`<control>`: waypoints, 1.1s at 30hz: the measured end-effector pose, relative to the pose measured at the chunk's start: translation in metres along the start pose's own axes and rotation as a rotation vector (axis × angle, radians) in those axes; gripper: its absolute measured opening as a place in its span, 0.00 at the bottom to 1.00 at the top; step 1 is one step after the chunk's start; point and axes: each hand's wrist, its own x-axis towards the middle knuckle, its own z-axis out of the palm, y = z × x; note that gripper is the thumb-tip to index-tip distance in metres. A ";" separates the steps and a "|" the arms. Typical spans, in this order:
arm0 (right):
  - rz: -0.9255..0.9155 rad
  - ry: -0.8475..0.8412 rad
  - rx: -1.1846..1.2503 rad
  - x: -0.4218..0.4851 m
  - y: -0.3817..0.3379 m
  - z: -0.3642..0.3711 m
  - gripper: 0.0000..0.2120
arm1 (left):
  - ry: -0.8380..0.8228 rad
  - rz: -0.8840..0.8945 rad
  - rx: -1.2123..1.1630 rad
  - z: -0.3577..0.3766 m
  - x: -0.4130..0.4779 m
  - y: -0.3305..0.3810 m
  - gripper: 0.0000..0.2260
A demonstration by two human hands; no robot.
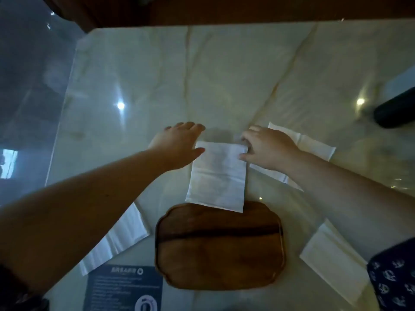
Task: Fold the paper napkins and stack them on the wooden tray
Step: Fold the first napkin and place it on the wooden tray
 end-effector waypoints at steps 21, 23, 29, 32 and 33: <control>0.029 0.199 0.406 0.021 0.003 -0.017 0.05 | 0.052 -0.086 -0.246 -0.006 0.023 -0.013 0.05; 0.006 0.233 0.470 0.017 -0.001 -0.019 0.08 | 0.104 -0.055 -0.220 -0.011 0.016 -0.012 0.08; -0.158 0.226 0.370 -0.014 -0.011 -0.007 0.06 | 0.161 0.122 -0.113 -0.008 -0.021 -0.001 0.06; -0.199 0.184 0.282 -0.027 -0.015 0.006 0.03 | 0.105 0.142 -0.083 0.001 -0.036 0.003 0.06; -0.203 0.166 0.263 -0.030 -0.015 0.011 0.04 | 0.078 0.152 -0.076 0.004 -0.040 0.004 0.06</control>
